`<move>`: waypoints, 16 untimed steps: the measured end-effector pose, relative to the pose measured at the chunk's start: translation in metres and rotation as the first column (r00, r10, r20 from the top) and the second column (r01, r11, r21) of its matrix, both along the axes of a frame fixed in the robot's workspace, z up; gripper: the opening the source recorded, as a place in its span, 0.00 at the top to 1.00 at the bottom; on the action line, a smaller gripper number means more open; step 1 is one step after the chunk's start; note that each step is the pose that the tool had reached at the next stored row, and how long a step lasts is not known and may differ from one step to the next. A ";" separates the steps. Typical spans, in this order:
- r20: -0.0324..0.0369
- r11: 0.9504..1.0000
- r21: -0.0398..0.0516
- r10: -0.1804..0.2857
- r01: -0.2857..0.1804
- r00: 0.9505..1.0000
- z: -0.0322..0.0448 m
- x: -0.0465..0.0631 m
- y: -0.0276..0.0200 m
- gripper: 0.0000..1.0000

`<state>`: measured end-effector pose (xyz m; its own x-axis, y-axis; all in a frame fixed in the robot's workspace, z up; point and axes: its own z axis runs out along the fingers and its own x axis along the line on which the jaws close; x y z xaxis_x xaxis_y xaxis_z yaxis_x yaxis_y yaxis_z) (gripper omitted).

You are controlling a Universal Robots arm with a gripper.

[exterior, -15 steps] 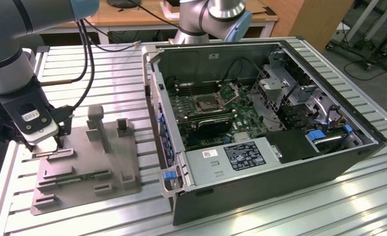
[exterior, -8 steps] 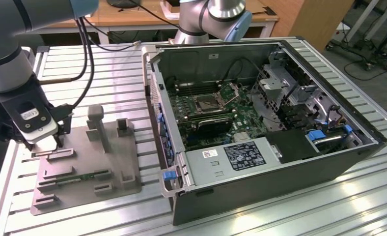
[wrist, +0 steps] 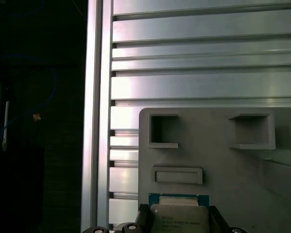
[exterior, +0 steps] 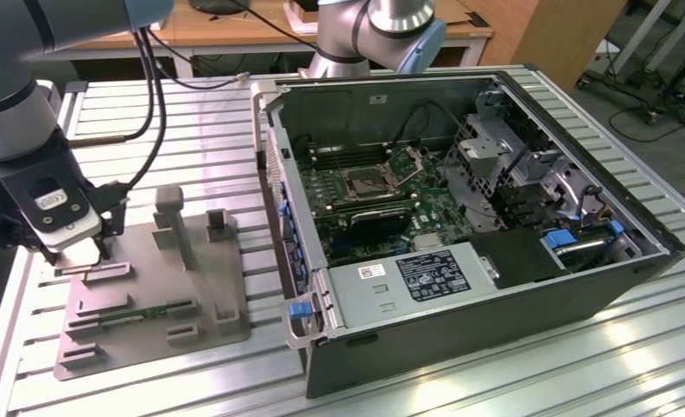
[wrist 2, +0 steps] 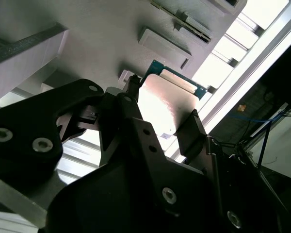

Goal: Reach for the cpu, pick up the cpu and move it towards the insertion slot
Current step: 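Pick up the cpu and move it towards the insertion slot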

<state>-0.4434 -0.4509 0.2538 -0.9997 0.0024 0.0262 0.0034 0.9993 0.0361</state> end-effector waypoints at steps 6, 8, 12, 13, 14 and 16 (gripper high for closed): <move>0.000 1.000 0.000 0.000 0.000 1.000 0.0020 0.000 0.0000 0.45; 0.000 1.000 0.000 0.000 0.000 1.000 0.0025 0.000 0.0000 0.45; 0.000 1.000 0.000 0.000 0.000 1.000 0.0034 0.000 0.0000 0.45; 0.000 1.000 0.000 0.000 0.000 1.000 0.0036 0.000 0.0000 0.45; 0.000 1.000 0.000 0.000 0.000 1.000 0.0038 0.000 0.0000 0.45; 0.000 1.000 0.000 0.000 0.000 1.000 0.0041 0.000 0.0000 0.45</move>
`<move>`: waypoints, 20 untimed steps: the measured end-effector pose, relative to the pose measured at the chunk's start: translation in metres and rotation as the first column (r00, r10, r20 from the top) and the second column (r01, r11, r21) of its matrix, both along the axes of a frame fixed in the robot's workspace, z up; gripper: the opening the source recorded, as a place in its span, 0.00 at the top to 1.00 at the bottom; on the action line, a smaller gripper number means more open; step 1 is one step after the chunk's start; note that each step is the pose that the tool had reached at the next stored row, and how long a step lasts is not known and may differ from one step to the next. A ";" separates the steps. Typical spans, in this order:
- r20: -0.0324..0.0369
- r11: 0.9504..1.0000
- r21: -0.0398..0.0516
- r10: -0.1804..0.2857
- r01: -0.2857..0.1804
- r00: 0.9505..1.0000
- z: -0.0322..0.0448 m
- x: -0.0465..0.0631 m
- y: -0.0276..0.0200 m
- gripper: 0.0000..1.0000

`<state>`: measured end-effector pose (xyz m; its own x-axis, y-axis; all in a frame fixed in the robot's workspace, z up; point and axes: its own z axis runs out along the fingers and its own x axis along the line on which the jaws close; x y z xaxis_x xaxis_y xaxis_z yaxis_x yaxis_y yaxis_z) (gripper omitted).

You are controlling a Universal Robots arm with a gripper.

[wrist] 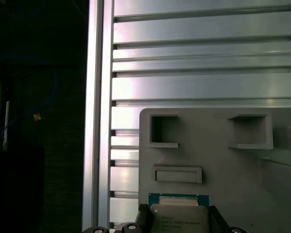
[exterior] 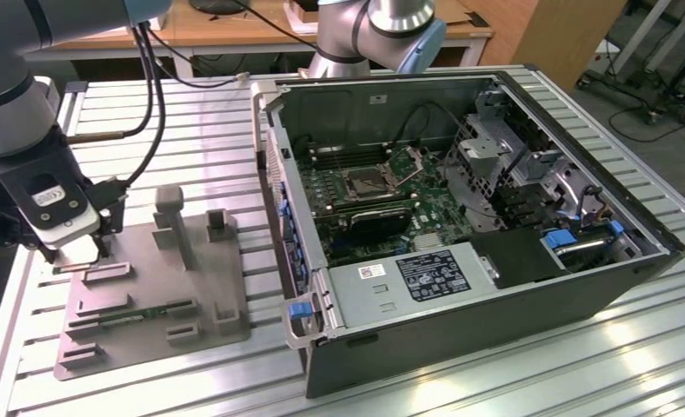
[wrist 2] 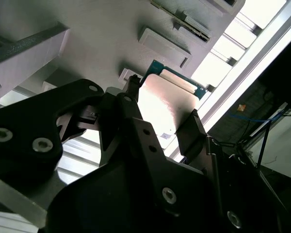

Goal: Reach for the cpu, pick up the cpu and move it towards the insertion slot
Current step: 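Pick up the cpu and move it towards the insertion slot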

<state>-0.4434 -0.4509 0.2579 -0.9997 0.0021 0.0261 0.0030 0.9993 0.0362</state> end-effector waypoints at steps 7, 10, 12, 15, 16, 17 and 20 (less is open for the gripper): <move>0.000 1.000 0.000 0.000 0.000 1.000 0.0011 0.000 0.0000 0.45; 0.000 1.000 0.000 0.000 0.000 1.000 0.0016 0.000 0.0000 0.45; 0.000 1.000 0.000 0.000 0.000 1.000 0.0021 0.000 0.0000 0.45; 0.000 1.000 0.000 0.000 0.000 1.000 0.0026 0.000 0.0000 0.45; 0.000 1.000 0.000 0.000 0.000 1.000 0.0028 0.000 0.0000 0.45; 0.000 1.000 0.000 0.000 0.000 1.000 0.0030 0.000 0.0000 0.45; 0.000 1.000 0.000 0.000 0.000 1.000 0.0037 0.000 0.0000 0.45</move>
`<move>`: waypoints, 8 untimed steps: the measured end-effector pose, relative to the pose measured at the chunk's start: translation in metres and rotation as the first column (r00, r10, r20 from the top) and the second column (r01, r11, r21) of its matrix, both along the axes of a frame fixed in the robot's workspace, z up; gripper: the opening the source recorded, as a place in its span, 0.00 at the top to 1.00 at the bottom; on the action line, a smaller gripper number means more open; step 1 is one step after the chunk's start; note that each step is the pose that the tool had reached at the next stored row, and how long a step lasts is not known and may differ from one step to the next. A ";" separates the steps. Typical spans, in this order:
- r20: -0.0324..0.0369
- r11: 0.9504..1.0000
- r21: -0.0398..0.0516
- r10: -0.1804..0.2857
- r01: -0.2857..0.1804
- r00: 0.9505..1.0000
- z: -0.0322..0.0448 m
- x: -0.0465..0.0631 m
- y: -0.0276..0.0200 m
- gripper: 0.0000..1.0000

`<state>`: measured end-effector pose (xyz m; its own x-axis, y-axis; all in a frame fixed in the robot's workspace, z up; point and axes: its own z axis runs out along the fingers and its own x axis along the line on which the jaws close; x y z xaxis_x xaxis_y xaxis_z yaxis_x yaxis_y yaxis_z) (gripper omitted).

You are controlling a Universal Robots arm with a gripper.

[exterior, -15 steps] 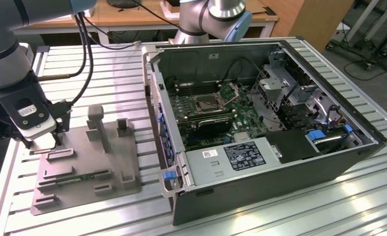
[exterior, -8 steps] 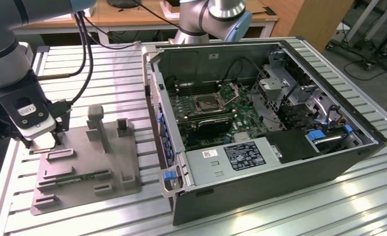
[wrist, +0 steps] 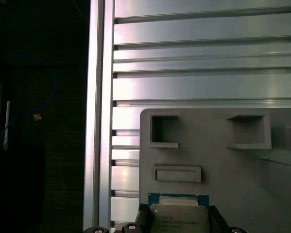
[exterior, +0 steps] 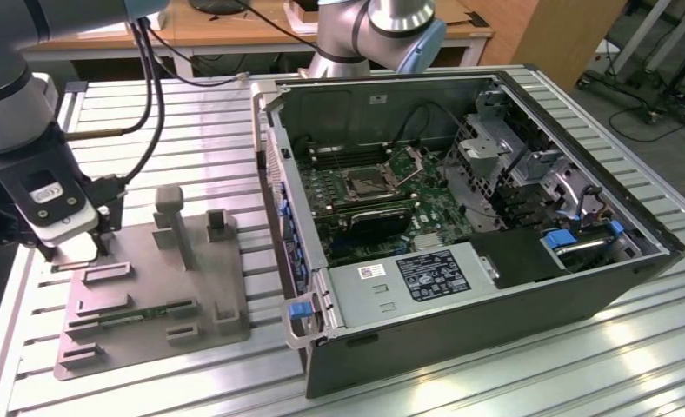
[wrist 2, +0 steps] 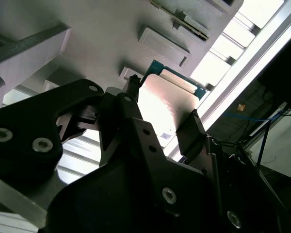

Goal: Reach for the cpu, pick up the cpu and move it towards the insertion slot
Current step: 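Pick up the cpu and move it towards the insertion slot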

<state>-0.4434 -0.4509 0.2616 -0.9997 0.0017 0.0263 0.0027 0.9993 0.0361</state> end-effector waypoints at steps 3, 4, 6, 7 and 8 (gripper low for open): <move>0.000 1.000 0.000 0.000 0.000 1.000 0.0011 0.000 0.0000 0.45; 0.000 1.000 0.000 0.000 0.000 1.000 0.0016 0.000 0.0000 0.45; 0.000 1.000 0.000 0.000 0.000 1.000 0.0024 0.000 0.0000 0.45; 0.000 1.000 0.000 0.000 0.000 1.000 0.0028 0.000 0.0000 0.45; 0.000 1.000 0.000 0.000 0.000 1.000 0.0033 0.000 0.0000 0.45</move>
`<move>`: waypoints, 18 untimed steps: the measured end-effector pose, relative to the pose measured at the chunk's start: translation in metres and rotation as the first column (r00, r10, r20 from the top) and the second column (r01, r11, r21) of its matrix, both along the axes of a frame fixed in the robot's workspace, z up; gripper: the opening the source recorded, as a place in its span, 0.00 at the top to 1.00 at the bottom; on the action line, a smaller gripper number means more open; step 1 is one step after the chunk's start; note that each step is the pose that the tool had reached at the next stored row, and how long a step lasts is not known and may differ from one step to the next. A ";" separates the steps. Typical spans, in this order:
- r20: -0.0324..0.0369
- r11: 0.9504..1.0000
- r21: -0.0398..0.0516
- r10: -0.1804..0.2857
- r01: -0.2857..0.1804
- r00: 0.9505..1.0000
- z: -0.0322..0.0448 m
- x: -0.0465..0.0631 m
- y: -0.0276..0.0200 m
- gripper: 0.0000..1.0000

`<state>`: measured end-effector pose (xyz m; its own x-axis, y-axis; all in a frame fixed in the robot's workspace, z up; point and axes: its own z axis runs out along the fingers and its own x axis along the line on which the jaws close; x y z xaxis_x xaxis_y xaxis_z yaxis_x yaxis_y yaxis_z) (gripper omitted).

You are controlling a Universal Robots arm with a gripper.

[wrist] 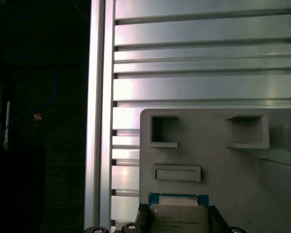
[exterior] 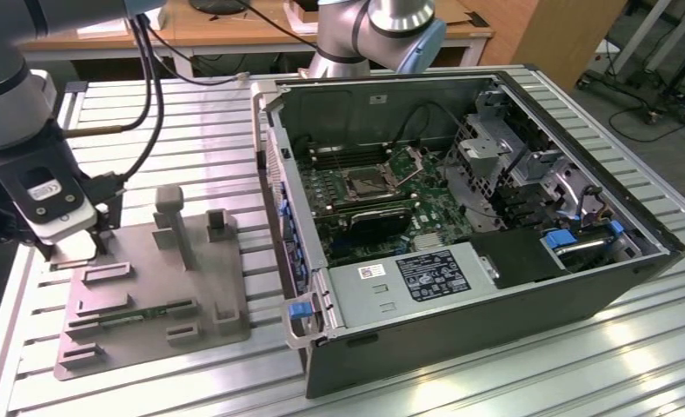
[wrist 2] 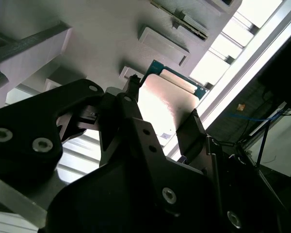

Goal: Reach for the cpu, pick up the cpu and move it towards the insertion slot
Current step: 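Pick up the cpu and move it towards the insertion slot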

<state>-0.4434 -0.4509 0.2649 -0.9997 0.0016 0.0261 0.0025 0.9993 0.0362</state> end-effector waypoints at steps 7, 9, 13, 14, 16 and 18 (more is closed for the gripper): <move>0.000 1.000 0.000 0.000 0.000 1.000 0.0024 0.000 0.0000 0.45; 0.000 1.000 0.000 0.000 0.000 1.000 0.0029 0.000 0.0000 0.45; 0.000 1.000 0.000 0.000 0.000 1.000 0.0038 0.000 0.0000 0.45; 0.000 1.000 0.000 0.000 0.000 1.000 0.0042 0.000 0.0000 0.45; 0.000 1.000 0.000 0.000 0.000 1.000 0.0055 0.000 0.0000 0.45; 0.000 1.000 0.000 0.000 0.000 1.000 0.0069 0.000 0.0000 0.45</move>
<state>-0.4434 -0.4509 0.2718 -0.9997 0.0016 0.0261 0.0025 0.9993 0.0362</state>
